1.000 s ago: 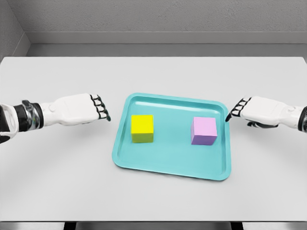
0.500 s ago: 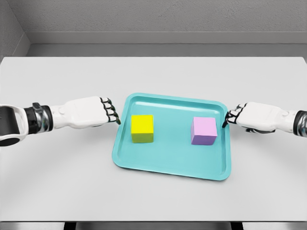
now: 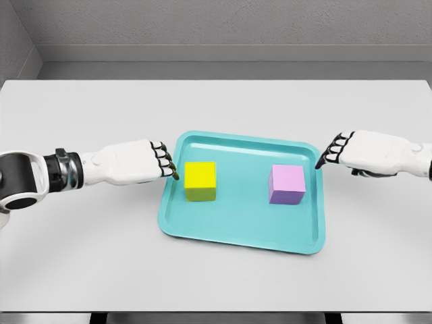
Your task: Push two cubes
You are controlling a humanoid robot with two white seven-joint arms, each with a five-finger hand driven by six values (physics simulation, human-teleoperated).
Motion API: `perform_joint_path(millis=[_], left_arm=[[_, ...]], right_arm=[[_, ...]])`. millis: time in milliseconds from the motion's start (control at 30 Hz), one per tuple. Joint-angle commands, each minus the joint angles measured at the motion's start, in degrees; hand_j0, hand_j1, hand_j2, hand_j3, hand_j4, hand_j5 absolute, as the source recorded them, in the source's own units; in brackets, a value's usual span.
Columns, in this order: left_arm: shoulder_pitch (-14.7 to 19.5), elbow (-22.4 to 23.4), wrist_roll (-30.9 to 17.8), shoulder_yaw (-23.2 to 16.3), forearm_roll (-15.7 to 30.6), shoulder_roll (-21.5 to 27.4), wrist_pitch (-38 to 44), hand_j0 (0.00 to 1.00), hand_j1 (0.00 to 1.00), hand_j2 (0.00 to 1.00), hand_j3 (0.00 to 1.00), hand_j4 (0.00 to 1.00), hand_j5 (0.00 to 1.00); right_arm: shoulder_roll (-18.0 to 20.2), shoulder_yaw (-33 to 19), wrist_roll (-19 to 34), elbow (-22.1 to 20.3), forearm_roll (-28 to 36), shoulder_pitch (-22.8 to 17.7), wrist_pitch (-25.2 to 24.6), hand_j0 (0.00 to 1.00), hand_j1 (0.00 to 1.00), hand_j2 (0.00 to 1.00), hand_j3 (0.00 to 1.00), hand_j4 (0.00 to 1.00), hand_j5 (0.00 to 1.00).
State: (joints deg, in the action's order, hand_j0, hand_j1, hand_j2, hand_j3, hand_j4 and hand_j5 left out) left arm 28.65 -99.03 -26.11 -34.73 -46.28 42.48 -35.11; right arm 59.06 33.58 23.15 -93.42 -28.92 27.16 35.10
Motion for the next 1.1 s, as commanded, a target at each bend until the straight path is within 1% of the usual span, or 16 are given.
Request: perform_joint_path(millis=[0, 67, 233, 300, 567, 633, 700, 967, 1067], left_arm=[[0.0, 0.07, 0.0, -0.25, 0.23, -0.03, 0.11, 0.77, 0.77, 0.77, 0.77, 0.77, 0.77], [0.0, -0.02, 0.0, -0.34, 0.23, -0.03, 0.11, 0.77, 0.77, 0.77, 0.77, 0.77, 0.77], [-0.09, 0.07, -0.96, -0.34, 0.14, -1.88, 0.11, 0.77, 0.77, 0.77, 0.77, 0.77, 0.77], [-0.09, -0.02, -0.97, -0.34, 0.14, -1.96, 0.11, 0.77, 0.77, 0.77, 0.77, 0.77, 0.77], [-0.09, -0.37, -1.76, -0.34, 0.14, -3.02, 0.11, 0.77, 0.77, 0.77, 0.77, 0.77, 0.77], [0.0, -0.37, -2.46, -0.34, 0.23, -3.55, 0.11, 0.77, 0.77, 0.77, 0.77, 0.77, 0.77], [0.18, -0.37, -2.55, -0.34, 0.14, -4.42, 0.11, 0.77, 0.77, 0.77, 0.77, 0.77, 0.77], [0.44, -0.46, -4.22, -0.34, 0.23, -6.62, 0.11, 0.77, 0.77, 0.77, 0.77, 0.77, 0.77], [0.53, -0.46, -4.3, -0.25, 0.23, -7.24, 0.11, 0.77, 0.77, 0.77, 0.77, 0.77, 0.77]], right_arm=[[0.53, 1.75, 0.06, -1.67, 0.01, 0.0, -0.1, 0.76, 0.76, 0.76, 0.76, 0.76, 0.76], [1.32, 2.55, -0.03, -2.99, -0.35, -0.09, -0.1, 0.76, 0.76, 0.76, 0.76, 0.76, 0.76], [1.67, 2.64, -0.03, -3.08, -0.52, -0.18, -0.1, 0.76, 0.76, 0.76, 0.76, 0.76, 0.76], [1.41, 3.95, -0.03, -2.99, -1.22, -0.26, -0.1, 0.76, 0.76, 0.76, 0.76, 0.76, 0.76], [-0.88, 4.31, 0.06, -2.64, -2.19, -0.26, -0.1, 0.76, 0.76, 0.76, 0.76, 0.76, 0.76], [-2.81, 4.31, 2.43, -2.12, -2.28, -0.18, -0.1, 0.76, 0.76, 0.76, 0.76, 0.76, 0.76], [-3.78, 4.22, 2.52, -1.24, -2.72, 0.09, -0.1, 0.76, 0.76, 0.76, 0.76, 0.76, 0.76], [-3.34, 2.9, 2.6, -1.68, -2.54, 1.41, -0.1, 0.76, 0.76, 0.76, 0.76, 0.76, 0.76], [-3.78, 2.28, 3.48, -1.85, -2.54, 1.41, -0.1, 0.76, 0.76, 0.76, 0.76, 0.76, 0.76]])
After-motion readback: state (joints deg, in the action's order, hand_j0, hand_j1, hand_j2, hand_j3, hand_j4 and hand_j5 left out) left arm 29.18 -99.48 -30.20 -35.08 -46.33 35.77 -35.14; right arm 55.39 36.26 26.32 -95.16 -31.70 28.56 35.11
